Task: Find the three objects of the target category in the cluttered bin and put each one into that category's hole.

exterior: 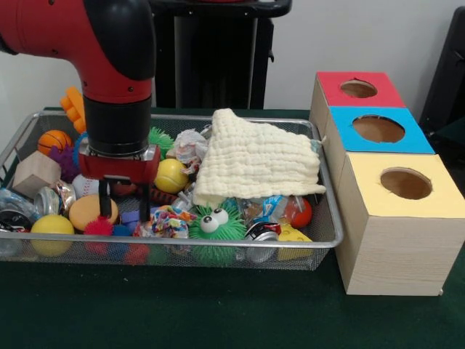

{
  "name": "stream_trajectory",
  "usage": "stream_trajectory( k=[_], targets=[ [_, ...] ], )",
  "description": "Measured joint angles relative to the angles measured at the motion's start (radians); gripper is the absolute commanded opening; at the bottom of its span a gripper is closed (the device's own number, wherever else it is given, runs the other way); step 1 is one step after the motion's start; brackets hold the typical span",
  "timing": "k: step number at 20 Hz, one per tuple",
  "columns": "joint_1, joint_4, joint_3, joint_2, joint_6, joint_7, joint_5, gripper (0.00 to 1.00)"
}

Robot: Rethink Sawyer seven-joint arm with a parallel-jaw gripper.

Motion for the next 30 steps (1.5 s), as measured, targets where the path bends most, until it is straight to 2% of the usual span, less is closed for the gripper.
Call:
stream_trajectory(
  k=[3, 12, 30],
  targets=[
    [0.000, 0.031, -0.007, -0.021, 0.000, 0.000, 0.000, 1.00],
    [0.000, 0.059, -0.013, -0.033, -0.008, 0.000, 0.000, 1.00],
    [-0.001, 0.063, -0.015, -0.032, -0.033, 0.000, 0.000, 1.00]
  ],
)
